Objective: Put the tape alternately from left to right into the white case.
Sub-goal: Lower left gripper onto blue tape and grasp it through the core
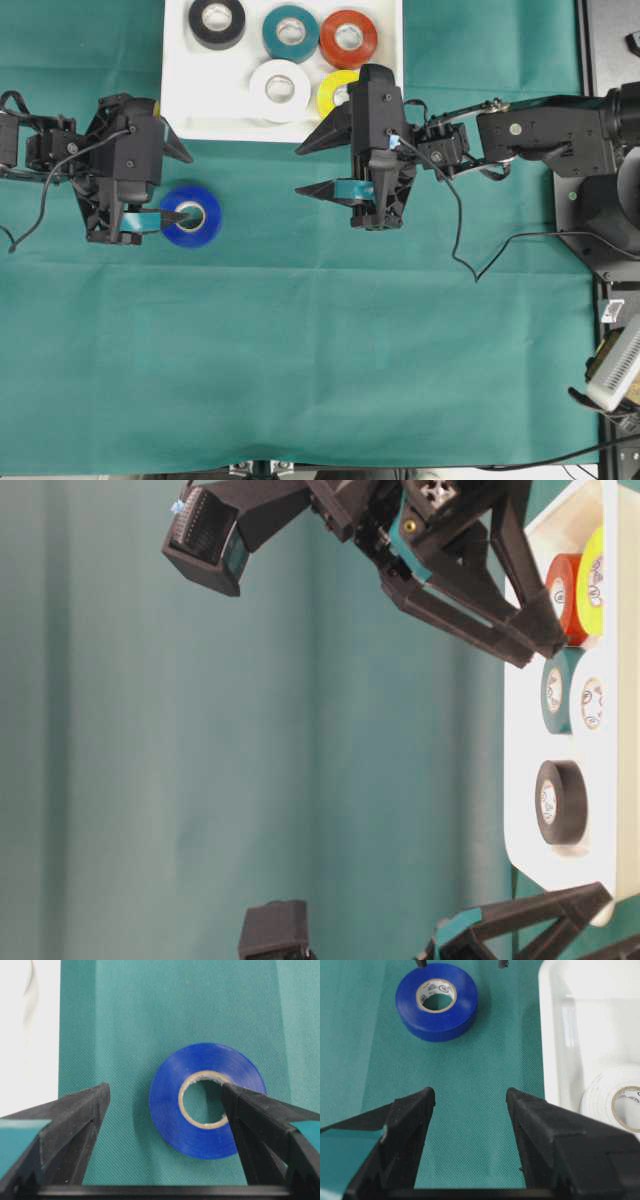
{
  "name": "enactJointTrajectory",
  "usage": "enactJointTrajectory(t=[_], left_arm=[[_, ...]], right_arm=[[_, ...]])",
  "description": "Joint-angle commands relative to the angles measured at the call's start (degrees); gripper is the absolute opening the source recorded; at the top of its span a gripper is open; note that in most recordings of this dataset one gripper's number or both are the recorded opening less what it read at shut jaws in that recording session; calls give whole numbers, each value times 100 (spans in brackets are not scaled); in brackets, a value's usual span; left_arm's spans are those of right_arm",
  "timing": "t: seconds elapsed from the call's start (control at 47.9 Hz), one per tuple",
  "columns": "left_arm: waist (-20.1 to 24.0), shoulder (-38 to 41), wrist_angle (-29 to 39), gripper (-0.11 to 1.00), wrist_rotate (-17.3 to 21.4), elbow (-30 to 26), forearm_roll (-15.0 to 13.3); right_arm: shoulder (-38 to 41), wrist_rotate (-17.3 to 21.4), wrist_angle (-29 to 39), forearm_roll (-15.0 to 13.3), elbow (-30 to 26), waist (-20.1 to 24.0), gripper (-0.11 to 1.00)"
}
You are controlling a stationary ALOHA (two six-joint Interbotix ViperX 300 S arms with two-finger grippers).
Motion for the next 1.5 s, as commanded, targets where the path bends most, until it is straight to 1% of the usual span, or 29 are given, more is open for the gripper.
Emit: enactJointTrajectory(t=[0.0, 0.146, 0.355, 0.543, 0.647, 0.835, 1.128, 1.211, 1.253, 1.295, 1.399, 1.483], left_arm=[[-35, -35, 35, 62, -79, -97, -9], [-26, 18, 53, 62, -220, -105, 0], [-26, 299, 53, 62, -229, -141, 0], [-26, 554, 88, 62, -229, -360, -9], [9, 668, 229, 62, -237, -483, 0], [149, 940, 677, 62, -237, -668, 0], [149, 1028, 765, 61, -237, -853, 0], [149, 1020, 782, 55, -237, -853, -9], [149, 1020, 809, 51, -237, -853, 0], [149, 1028, 835, 44, -237, -853, -9], [149, 1011, 896, 20, -237, -853, -9], [158, 993, 932, 7, -229, -853, 0]], right_arm=[[-369, 9, -18, 0, -44, 26, 69], [-369, 9, -18, 0, -35, 26, 69], [-369, 0, -18, 0, -44, 26, 69], [-360, 0, -18, 0, -44, 26, 69], [-325, 0, -35, 0, -44, 26, 69], [-255, 0, -35, 0, -44, 26, 69], [-237, 0, -18, 0, 9, 35, 69], [-237, 0, -18, 0, 26, 35, 69], [-237, 0, -18, 0, 35, 35, 69], [-237, 0, -18, 0, 35, 35, 69], [-237, 0, -26, 0, 44, 35, 69], [-237, 0, -26, 0, 44, 35, 69]])
